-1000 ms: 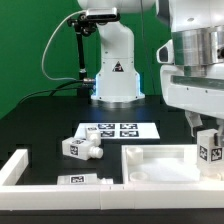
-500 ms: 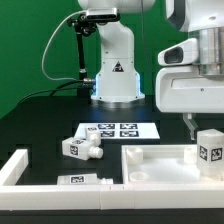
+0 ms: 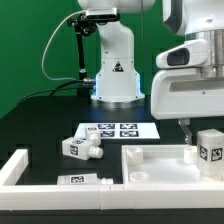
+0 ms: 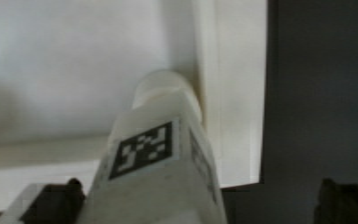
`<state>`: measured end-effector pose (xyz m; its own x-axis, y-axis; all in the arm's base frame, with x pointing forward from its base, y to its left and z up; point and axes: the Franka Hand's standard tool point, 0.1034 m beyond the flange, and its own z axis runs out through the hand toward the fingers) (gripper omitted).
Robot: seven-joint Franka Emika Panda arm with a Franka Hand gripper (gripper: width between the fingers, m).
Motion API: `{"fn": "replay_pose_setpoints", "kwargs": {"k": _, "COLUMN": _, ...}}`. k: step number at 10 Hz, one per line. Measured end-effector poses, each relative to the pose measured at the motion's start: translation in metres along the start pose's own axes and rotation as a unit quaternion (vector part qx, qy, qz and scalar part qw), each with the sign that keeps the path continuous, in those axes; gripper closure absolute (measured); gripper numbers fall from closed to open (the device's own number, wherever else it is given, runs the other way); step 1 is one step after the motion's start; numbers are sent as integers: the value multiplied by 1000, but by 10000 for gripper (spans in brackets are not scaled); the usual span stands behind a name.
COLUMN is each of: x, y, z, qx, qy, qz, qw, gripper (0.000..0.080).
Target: Assemble one leg
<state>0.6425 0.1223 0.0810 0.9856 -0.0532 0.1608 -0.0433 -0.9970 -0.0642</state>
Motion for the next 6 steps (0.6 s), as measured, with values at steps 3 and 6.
{"fn": "replay_pose_setpoints", "kwargs": {"k": 3, "x": 0, "y": 1, "z": 0, "qx": 0, "qy": 0, "qz": 35, "qw": 999, "gripper": 376}}
{"fn": "replay_pose_setpoints", "kwargs": {"k": 6, "x": 2, "y": 5, "z": -3, "qx": -9, "qy": -8, "qz": 219, "qw": 976, "gripper": 498}}
